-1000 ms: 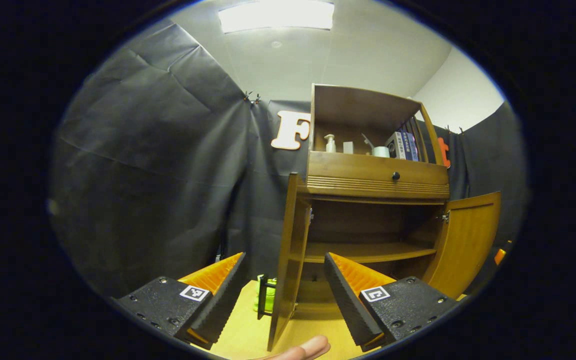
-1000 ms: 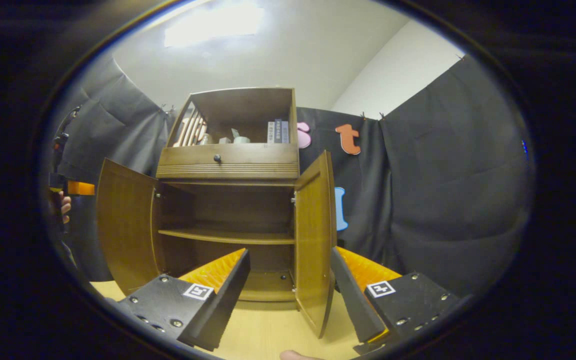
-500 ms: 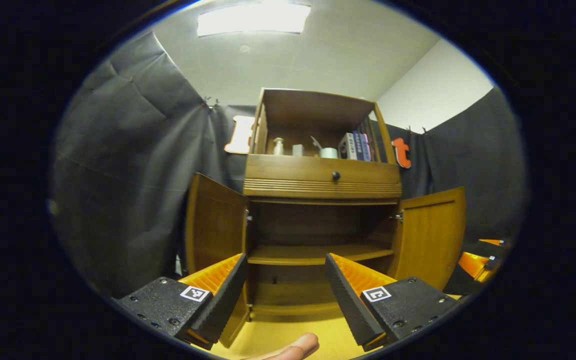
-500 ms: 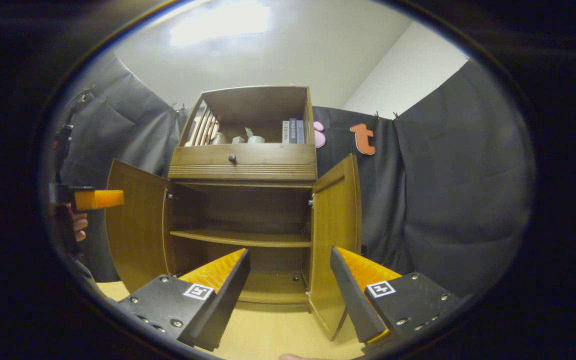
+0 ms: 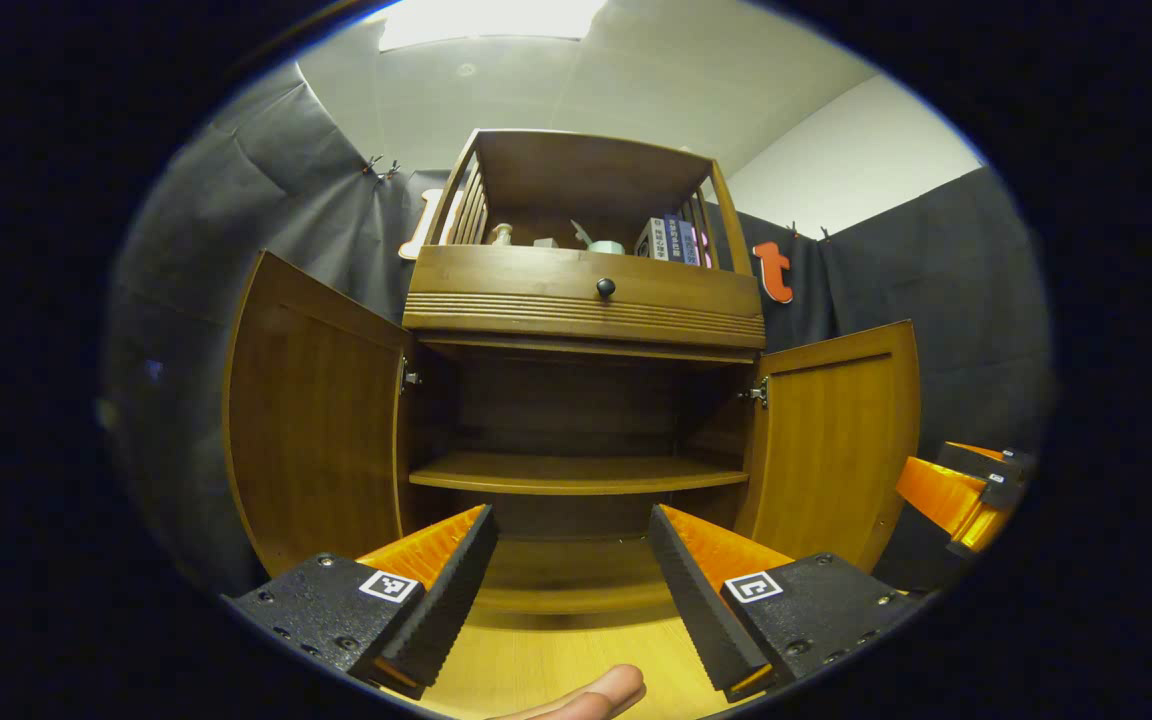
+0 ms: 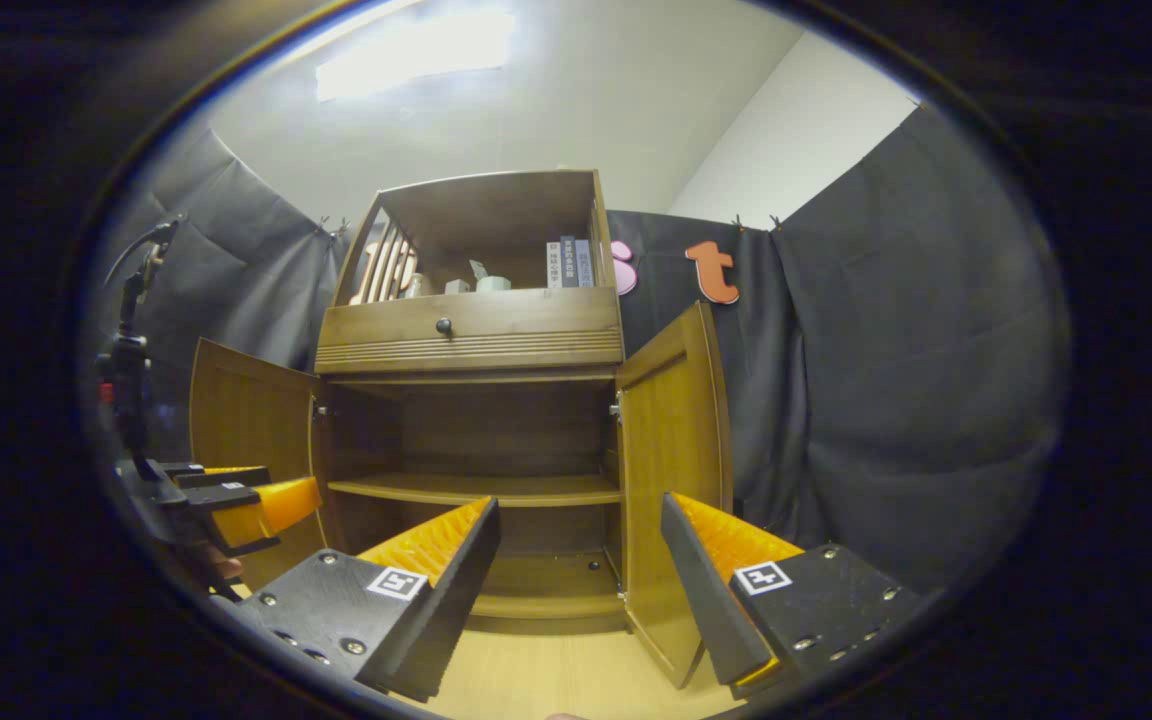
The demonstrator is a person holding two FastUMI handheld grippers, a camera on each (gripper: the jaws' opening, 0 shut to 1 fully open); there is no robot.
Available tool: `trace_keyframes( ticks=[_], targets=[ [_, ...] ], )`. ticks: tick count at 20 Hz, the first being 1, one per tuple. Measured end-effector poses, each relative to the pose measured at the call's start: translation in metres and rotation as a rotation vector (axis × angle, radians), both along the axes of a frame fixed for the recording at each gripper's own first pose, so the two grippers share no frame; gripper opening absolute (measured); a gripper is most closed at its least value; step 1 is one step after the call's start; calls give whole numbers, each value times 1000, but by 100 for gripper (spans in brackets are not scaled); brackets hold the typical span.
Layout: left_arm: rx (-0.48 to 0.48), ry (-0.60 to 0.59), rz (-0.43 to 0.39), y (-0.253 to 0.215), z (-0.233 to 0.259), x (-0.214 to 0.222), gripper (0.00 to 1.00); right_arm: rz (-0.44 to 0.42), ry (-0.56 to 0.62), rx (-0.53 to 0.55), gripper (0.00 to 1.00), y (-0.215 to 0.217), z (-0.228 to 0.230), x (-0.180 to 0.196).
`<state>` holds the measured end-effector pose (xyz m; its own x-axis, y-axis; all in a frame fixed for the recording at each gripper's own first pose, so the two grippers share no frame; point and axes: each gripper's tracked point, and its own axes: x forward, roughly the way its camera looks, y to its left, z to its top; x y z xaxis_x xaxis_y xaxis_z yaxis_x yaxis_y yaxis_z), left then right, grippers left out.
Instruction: Open the right door of the double-door shoe cabinet with the right hand, and open the left door with the left hand.
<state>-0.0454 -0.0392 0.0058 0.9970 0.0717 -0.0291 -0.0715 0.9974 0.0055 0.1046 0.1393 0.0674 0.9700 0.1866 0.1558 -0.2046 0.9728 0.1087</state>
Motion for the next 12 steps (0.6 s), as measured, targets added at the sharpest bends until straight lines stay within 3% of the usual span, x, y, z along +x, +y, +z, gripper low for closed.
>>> trace_keyframes(
  ticks=[4,8,9,12],
  targets=[
    [21,4,-20,-20,-16,20,92,20,9,-29,96,15,-10,2],
    [34,36,-63,-33,-43,26,92,-4,54,-80,99,23,-48,6],
    [28,31,-67,-32,-42,28,93,2,69,-90,93,28,-61,4],
    [32,64,-36,-14,-47,30,99,48,103,-115,94,53,-86,1]
  ],
)
